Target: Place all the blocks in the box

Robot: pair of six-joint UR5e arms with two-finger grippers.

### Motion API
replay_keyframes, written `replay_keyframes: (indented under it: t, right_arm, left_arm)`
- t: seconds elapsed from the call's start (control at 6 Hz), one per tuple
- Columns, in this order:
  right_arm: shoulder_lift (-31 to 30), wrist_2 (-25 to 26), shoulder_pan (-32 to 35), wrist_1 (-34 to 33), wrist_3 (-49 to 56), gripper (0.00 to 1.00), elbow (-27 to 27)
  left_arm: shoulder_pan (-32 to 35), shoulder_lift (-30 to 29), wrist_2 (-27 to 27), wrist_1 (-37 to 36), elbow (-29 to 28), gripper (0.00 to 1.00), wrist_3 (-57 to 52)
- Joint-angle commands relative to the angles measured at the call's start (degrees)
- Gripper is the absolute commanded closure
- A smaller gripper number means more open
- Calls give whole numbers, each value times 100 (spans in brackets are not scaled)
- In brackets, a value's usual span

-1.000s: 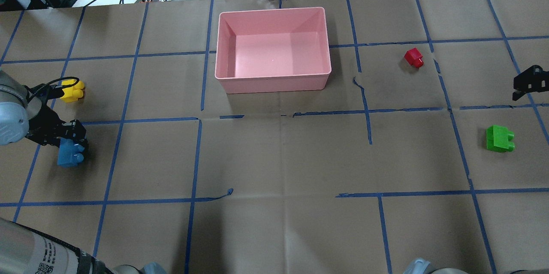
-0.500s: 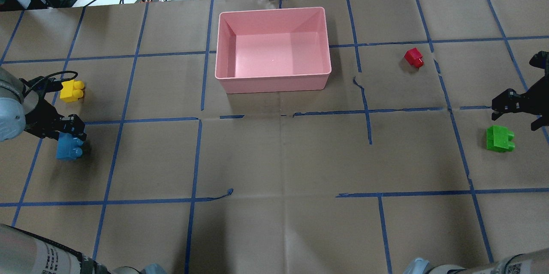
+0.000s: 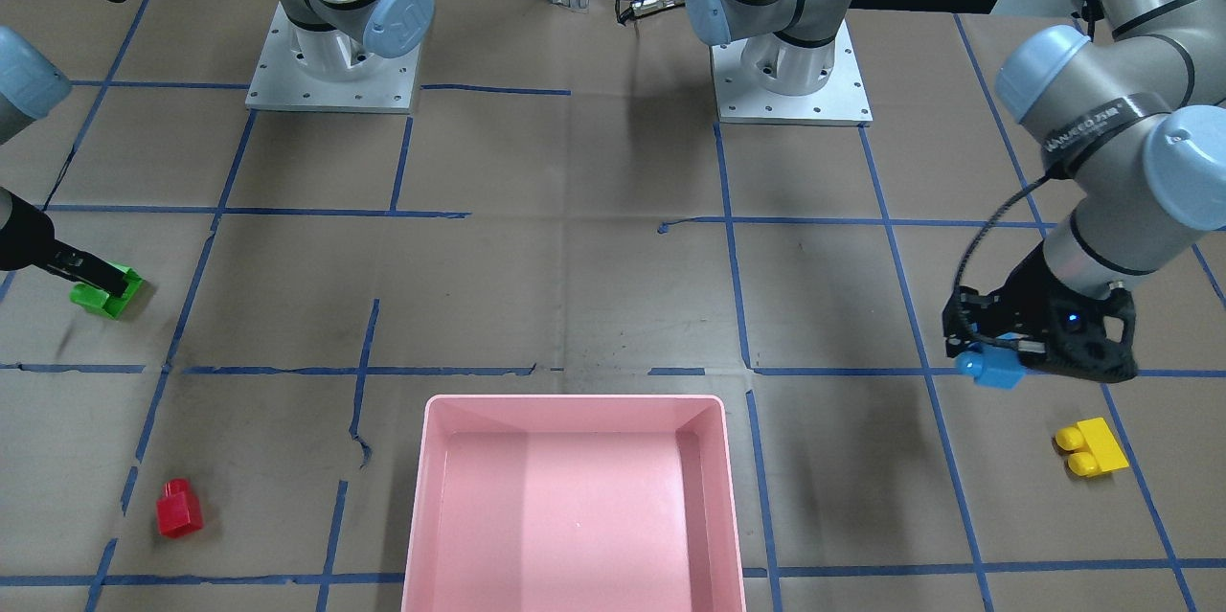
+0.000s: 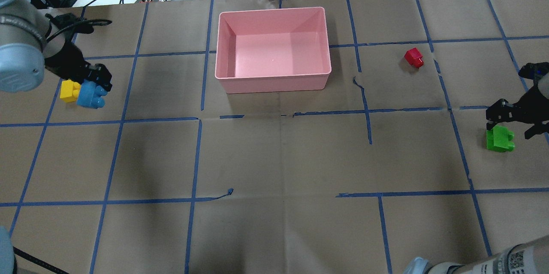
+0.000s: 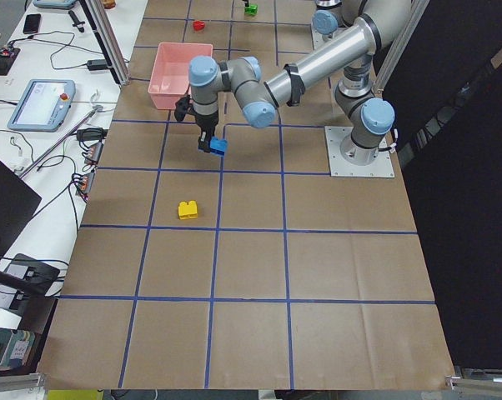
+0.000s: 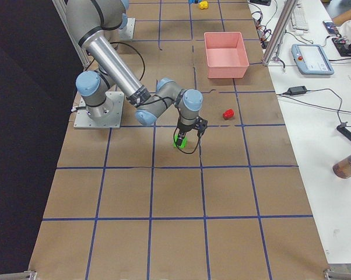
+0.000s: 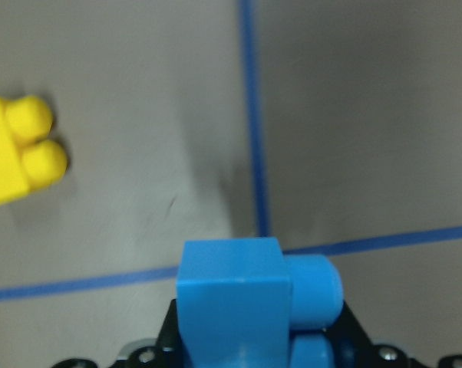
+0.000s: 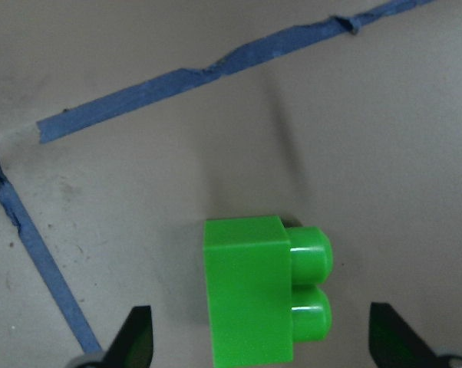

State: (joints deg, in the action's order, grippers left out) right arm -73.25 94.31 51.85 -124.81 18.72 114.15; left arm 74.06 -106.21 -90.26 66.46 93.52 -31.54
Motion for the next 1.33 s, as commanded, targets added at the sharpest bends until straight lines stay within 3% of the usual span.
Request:
replay_keyframes:
  t: [0.0,0.33,0.5,0.67,0.83,1.0,1.17]
  right_arm:
    - [178,61,0,-8,9,1,20]
    - [284,201,0,-8,0,1,20]
    - [293,202,0,-8,-17,1,20]
    - [294,202,0,-8,-26,4,20]
    - [294,193,0,-8,-44,14,11]
    - [294,184,0,-17,-52,24,-7]
    - [294,184,0,-17,-53,34,-24]
  left_arm:
    - [1315,-773,52,394,-1487,100,43]
    - [2301,-1959,0,394,-2885,100,8]
    - [2549,-2391,-35,325,-3274,100,8]
    - [2612,-2613,-44,263,-3287,99,17]
    - [2631,-2772,-35,236,-3235,96,25]
    - [2622,-2782,34,254,-3226,1,17]
    - [2622,-2713,0,297,-3191,1,-1]
